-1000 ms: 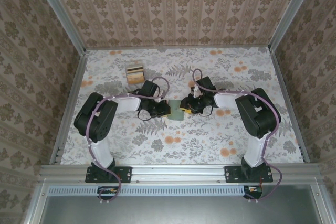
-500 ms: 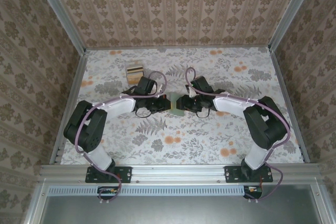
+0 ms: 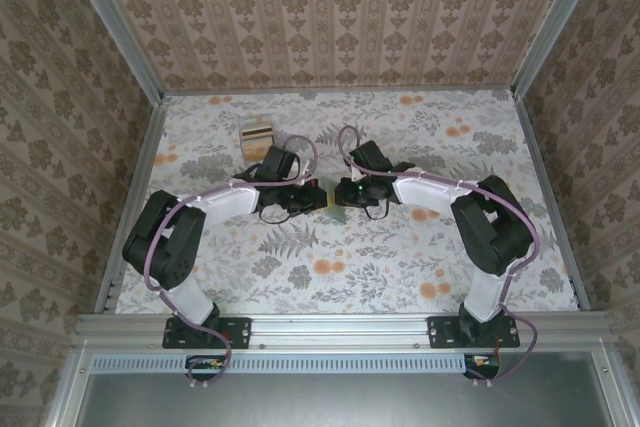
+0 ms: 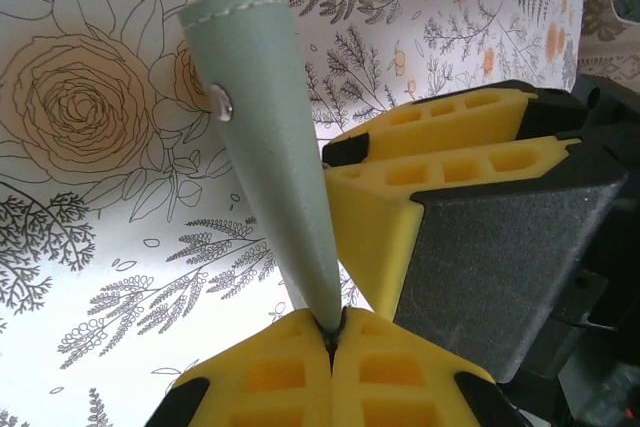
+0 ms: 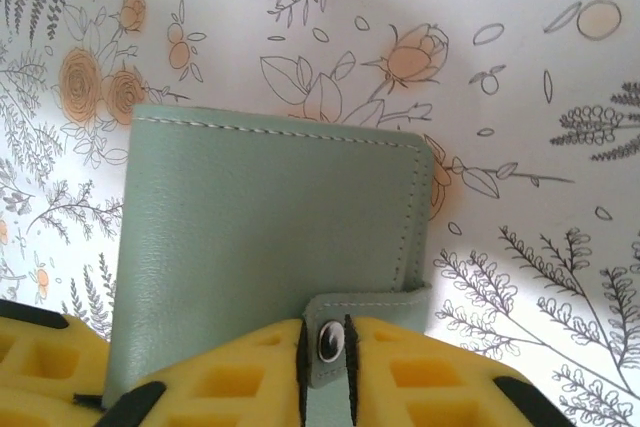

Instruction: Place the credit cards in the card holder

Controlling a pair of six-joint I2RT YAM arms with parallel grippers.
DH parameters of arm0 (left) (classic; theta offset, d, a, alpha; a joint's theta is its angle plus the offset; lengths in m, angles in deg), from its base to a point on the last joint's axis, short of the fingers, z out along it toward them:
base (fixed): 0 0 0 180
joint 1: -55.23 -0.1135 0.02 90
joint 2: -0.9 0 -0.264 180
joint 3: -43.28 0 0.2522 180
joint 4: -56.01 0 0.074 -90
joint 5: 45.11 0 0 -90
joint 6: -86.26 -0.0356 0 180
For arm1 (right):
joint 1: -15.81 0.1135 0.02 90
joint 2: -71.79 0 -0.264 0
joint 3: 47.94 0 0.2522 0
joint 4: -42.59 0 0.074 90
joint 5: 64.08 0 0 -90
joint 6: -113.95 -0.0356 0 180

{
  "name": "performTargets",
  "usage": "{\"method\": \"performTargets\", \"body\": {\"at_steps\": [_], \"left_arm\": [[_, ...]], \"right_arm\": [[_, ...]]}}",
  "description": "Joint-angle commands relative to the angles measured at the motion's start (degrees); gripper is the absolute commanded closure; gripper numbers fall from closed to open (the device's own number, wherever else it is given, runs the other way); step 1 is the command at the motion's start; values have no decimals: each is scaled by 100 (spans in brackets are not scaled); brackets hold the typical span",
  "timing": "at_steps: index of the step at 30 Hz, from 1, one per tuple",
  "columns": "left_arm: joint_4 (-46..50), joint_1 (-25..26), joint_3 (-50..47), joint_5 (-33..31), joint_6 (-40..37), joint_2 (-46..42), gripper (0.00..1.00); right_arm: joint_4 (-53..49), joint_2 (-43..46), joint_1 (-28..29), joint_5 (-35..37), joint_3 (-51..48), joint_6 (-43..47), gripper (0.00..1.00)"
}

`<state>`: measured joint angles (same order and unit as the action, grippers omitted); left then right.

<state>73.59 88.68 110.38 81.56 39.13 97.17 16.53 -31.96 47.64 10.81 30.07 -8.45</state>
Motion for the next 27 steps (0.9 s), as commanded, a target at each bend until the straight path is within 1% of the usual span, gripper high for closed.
{"method": "performTargets", "body": {"at_steps": [1, 3, 5, 6, 7, 9, 10, 11, 12, 13, 14, 15, 17, 19, 21, 22, 25, 27], "left_arm": [[-286, 56, -71, 300, 178, 41, 100], [-157, 48, -104, 178, 142, 33, 100], [-115, 34, -181, 61, 138, 23, 100], [-85, 22, -199, 53, 134, 39, 95], [-55, 13, -201, 52, 77, 85, 91], [139, -12, -172, 60, -72, 178, 83], [197, -27, -199, -129, -101, 220, 78], [164, -42, -234, -137, -61, 238, 71], [74, -64, -306, -105, 12, 256, 63], [-112, -90, -364, -24, 159, 274, 58], [-312, -121, -429, 215, 271, 293, 56], [-477, -149, -466, 344, 395, 322, 56], [-569, -164, -481, 360, 461, 339, 56], [-556, -164, -439, 324, 443, 379, 59], [-529, -156, -389, 367, 374, 455, 63], [-477, -155, -378, 334, 324, 480, 66], [-455, -172, -473, 115, 314, 511, 75], [-450, -205, -515, 56, 280, 572, 75]], "right_arm": [[-350, -40, -36, 491, -23, 150, 85], [-288, 94, -62, 517, -197, 90, 91], [-271, 214, -71, 461, -312, 130, 93], [-189, 289, -72, 335, -407, 205, 93], [43, 365, -85, 45, -564, 342, 94], [468, 455, -111, -429, -822, 449, 100], [649, 483, -137, -683, -907, 467, 100], [730, 510, -155, -865, -941, 486, 100], [747, 563, -165, -966, -959, 513, 100], [794, 646, -169, -1004, -1009, 539, 100], [909, 728, -169, -1068, -1075, 557, 100], [1134, 821, -177, -1289, -1175, 576, 100], [1697, 941, -204, -2011, -1337, 567, 100], [1928, 1045, -211, -2392, -1370, 442, 100], [2129, 1105, -213, -2469, -1452, 287, 100], [2173, 1098, -213, -2449, -1462, 230, 100], [1955, 1065, -279, -2384, -1407, 251, 100], [2047, 1167, -346, -2312, -1560, 168, 100]]}}
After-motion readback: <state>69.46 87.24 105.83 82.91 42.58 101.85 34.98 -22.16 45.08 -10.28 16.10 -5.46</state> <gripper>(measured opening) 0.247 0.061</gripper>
